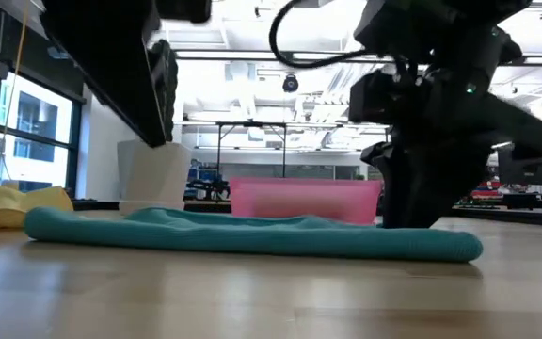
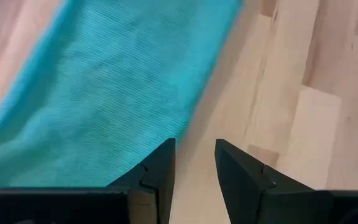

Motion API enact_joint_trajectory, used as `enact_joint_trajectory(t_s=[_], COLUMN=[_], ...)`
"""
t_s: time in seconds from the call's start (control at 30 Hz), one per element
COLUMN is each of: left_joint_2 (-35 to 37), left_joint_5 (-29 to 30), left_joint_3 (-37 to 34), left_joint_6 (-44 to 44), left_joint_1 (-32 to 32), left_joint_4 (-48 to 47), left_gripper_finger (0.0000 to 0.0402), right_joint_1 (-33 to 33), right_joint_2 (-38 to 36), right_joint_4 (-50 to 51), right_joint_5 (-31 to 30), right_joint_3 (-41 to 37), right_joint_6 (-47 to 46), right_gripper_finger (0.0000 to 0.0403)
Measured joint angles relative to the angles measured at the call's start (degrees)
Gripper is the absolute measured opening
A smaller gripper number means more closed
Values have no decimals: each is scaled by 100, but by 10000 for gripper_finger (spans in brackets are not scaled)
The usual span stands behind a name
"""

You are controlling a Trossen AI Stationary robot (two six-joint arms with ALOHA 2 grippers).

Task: Roll microfiber towels into tight, uniform cylinder then place into a basket
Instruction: Roll the blue microfiber cloth

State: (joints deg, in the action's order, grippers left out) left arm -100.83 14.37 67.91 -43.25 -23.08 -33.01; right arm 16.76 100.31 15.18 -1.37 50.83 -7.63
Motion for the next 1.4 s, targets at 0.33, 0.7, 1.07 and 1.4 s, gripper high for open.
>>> enact_joint_trajectory(t_s=[0.33, 0.7, 1.07, 1.4], left_joint_2=[790, 1597, 1748, 1736], left_joint_5=[518, 1088, 1675, 1797], left_joint_3=[-1, -1, -1, -1], left_joint_6=[-8, -9, -25, -8], left_joint_1=[-291, -975, -1503, -1568], left_joint_4=[-124, -51, 171, 288], left_gripper_finger=[101, 101, 101, 101], right_joint_1=[401, 219, -360, -392], right_joint_2=[-77, -99, 760, 1355], right_joint_4=[-131, -149, -1878, -1915], right_joint_5=[-21, -454, 899, 1159], right_joint_3=[85, 1176, 1172, 1381], right_joint_6=[828, 3640, 4625, 4539], right_gripper_finger=[129, 129, 129, 129])
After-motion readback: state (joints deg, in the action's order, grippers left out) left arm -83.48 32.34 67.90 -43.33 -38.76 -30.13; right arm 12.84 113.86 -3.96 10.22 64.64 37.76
